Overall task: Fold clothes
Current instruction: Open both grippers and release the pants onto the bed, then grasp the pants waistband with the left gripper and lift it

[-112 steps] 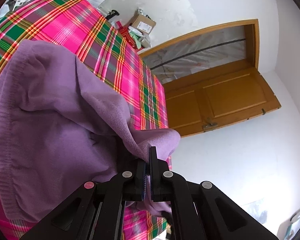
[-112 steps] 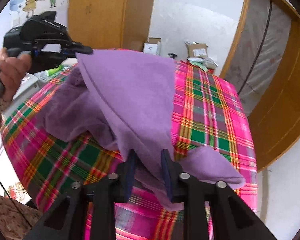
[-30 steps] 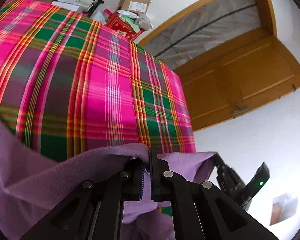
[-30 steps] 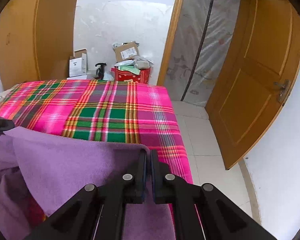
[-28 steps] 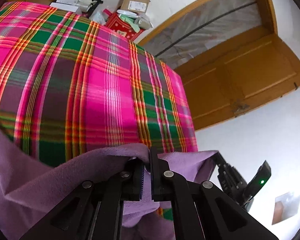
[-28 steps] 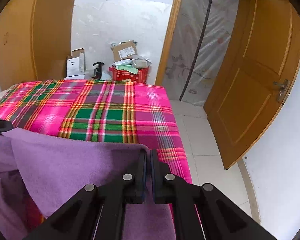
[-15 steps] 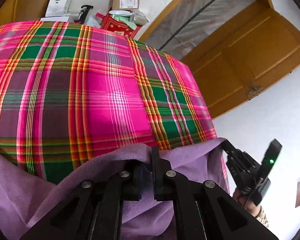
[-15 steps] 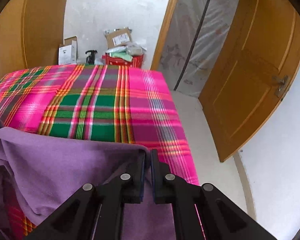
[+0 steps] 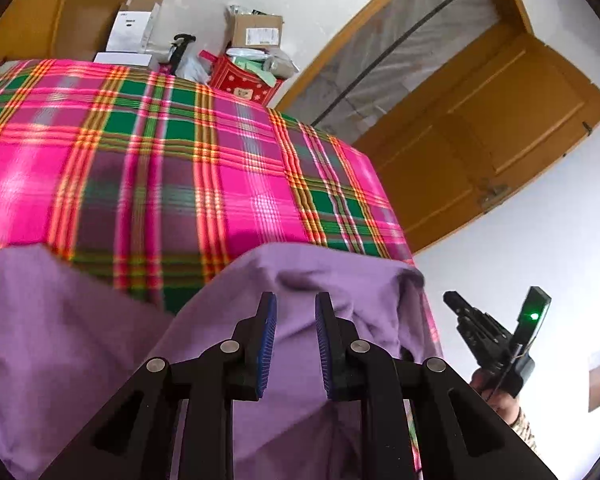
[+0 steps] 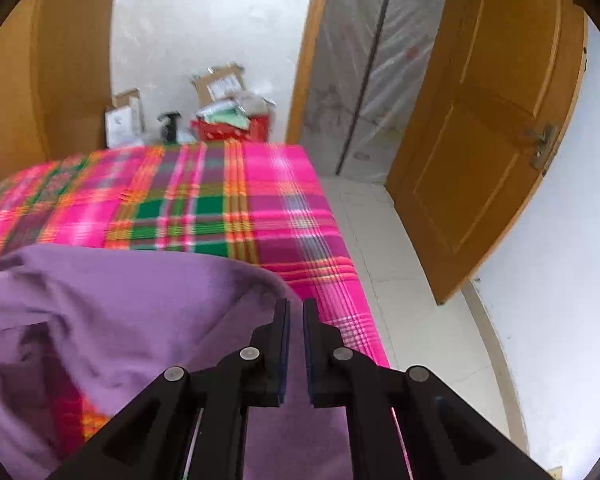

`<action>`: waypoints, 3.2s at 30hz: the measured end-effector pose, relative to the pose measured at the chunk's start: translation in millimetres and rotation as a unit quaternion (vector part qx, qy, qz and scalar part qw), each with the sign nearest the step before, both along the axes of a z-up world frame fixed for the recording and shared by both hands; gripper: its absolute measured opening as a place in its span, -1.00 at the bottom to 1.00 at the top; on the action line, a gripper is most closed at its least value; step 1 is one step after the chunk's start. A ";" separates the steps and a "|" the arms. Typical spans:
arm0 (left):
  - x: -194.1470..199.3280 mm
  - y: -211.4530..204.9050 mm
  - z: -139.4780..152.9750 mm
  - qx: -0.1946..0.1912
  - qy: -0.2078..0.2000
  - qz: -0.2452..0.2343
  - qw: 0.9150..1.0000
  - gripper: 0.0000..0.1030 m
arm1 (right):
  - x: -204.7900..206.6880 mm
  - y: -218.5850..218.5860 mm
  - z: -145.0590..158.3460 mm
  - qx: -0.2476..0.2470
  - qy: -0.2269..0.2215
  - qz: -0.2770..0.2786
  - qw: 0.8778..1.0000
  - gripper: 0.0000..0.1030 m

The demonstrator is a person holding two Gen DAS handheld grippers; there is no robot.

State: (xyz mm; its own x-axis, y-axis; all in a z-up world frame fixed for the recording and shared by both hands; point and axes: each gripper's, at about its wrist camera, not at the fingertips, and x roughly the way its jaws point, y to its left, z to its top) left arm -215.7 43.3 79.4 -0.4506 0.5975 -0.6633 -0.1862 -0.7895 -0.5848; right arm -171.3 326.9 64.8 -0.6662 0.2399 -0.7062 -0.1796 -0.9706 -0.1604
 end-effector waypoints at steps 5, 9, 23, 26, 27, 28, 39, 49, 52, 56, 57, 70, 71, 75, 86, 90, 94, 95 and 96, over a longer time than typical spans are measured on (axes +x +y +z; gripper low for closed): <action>38.2 -32.1 5.9 -0.026 -0.002 0.008 1.000 -0.61 | 44.3 -32.5 31.5 -0.013 0.035 0.038 0.999 -0.79; 78.2 -76.2 3.9 -0.034 0.000 0.035 0.999 -0.61 | 85.4 -71.3 43.6 -0.026 0.051 0.089 0.994 -0.74; 192.2 -226.8 -30.2 -0.025 -0.041 0.186 0.981 -0.61 | 179.9 -255.1 6.5 -0.100 -0.006 0.316 0.944 -0.49; 202.4 -236.4 -45.4 -0.010 -0.061 0.192 0.980 -0.61 | 191.5 -295.5 -9.6 -0.104 -0.021 0.359 0.927 -0.42; 204.1 -238.1 -49.9 -0.005 -0.066 0.192 0.979 -0.61 | 194.9 -307.2 -14.7 -0.109 -0.026 0.369 0.923 -0.41; 205.8 -239.7 -54.5 0.001 -0.072 0.193 0.979 -0.61 | 198.6 -319.2 -19.8 -0.114 -0.032 0.379 0.918 -0.37; 167.0 -258.4 -61.1 0.053 -0.050 0.189 0.979 -0.36 | 222.8 -403.3 -48.2 -0.073 -0.047 0.439 0.894 0.06; 125.7 -269.2 -62.7 0.108 -0.043 0.198 0.973 -0.15 | 218.7 -439.5 -70.0 -0.006 -0.055 0.442 0.895 0.14; 116.6 -271.4 -64.9 0.122 -0.052 0.200 0.971 -0.15 | 214.8 -438.9 -72.3 -0.014 -0.058 0.433 0.900 0.15; 105.5 -273.5 -72.8 0.153 -0.066 0.198 0.966 -0.15 | 203.5 -431.9 -73.0 -0.050 -0.069 0.412 0.907 0.11; 103.5 -274.1 -76.6 0.170 -0.076 0.199 0.962 -0.15 | 204.1 -431.5 -72.6 -0.050 -0.069 0.410 0.908 0.06; 78.2 -256.5 -92.7 0.167 -0.126 0.164 0.964 -0.15 | 218.4 -434.7 -60.1 -0.052 -0.050 0.409 0.910 -0.78; 76.1 -254.8 -94.6 0.166 -0.133 0.162 0.964 -0.15 | 219.8 -436.8 -57.5 -0.054 -0.047 0.415 0.907 -0.78; 70.7 -248.4 -90.6 0.138 -0.134 0.146 0.970 -0.30 | 227.7 -444.5 -45.3 -0.058 -0.038 0.437 0.897 -0.79; 75.5 -254.5 -87.1 0.121 -0.117 0.137 0.976 -0.81 | 232.5 -452.0 -36.1 -0.060 -0.044 0.453 0.888 -0.80; 85.0 -270.3 -82.0 0.115 -0.109 0.148 0.976 -0.82 | 236.6 -463.7 -35.5 -0.067 -0.050 0.476 0.875 -0.83; 93.8 -287.4 -72.3 0.106 -0.092 0.163 0.977 -0.82 | 232.4 -477.2 -35.9 -0.076 -0.049 0.489 0.867 -0.83; 96.1 -292.6 -70.0 0.105 -0.088 0.169 0.976 -0.82 | 230.9 -480.0 -35.2 -0.078 -0.048 0.492 0.866 -0.83; 97.5 -296.8 -69.6 0.101 -0.087 0.172 0.976 -0.82 | 229.4 -482.9 -34.6 -0.079 -0.046 0.495 0.864 -0.83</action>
